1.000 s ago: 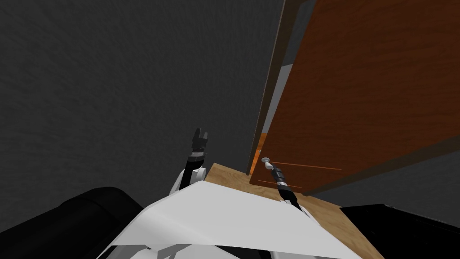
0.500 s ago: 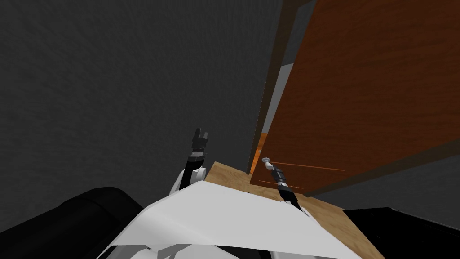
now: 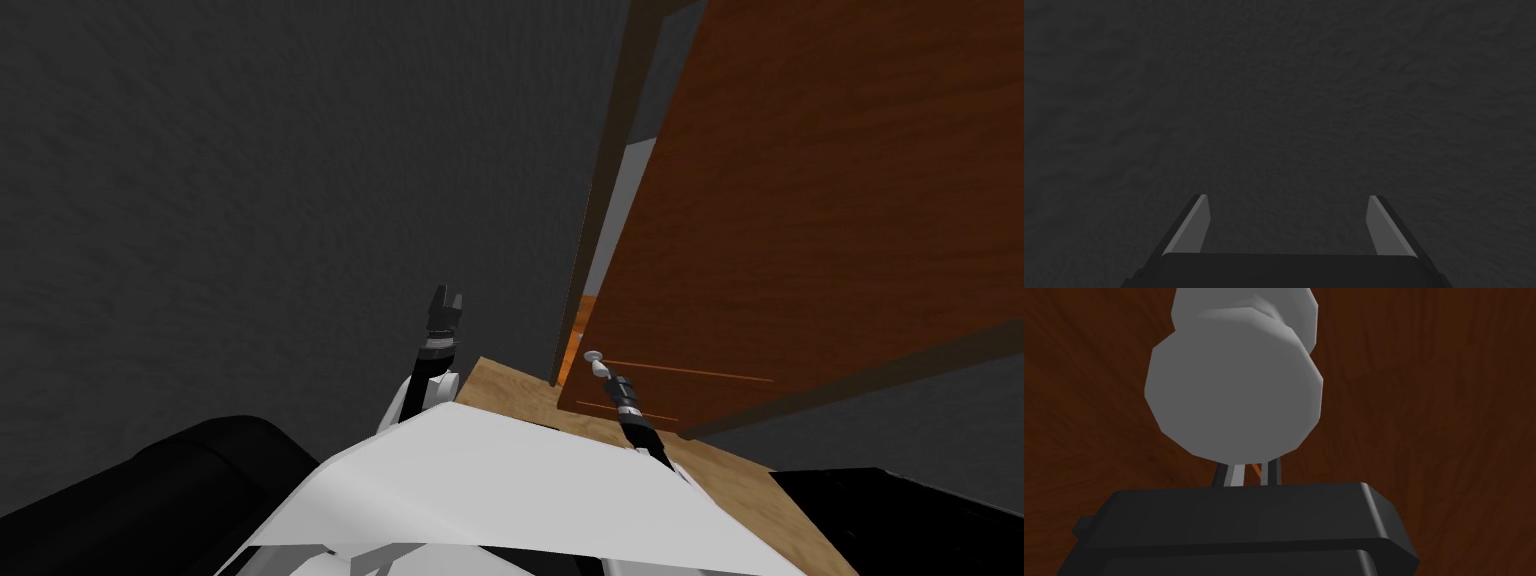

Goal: Pull the door open

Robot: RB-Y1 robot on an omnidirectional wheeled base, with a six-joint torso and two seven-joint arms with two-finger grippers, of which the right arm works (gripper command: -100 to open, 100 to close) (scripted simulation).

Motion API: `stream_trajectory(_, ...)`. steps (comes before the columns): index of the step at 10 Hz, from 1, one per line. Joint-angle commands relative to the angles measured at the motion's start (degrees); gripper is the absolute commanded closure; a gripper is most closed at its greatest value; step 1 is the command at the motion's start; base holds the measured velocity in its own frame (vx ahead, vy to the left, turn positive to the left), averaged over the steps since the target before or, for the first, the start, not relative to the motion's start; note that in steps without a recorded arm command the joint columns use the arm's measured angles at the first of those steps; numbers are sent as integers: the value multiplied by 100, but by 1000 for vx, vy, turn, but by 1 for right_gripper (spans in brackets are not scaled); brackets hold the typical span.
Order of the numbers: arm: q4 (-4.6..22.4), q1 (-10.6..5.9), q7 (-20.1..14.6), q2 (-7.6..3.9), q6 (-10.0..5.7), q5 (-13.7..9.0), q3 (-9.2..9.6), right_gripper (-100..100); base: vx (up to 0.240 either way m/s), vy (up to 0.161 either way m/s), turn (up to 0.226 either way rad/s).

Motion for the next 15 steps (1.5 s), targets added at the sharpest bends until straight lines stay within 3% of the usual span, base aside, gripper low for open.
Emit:
stream_trajectory(1,1,-108,-286,77,-124,-81,145,100,-62,-23,142)
stream_trajectory(2,55,-29,-360,4,-9,-154,92,-100,-76,-58,18)
stream_trajectory(15,-100,-57,-2271,108,99,-836,548,-100,-62,-11,28)
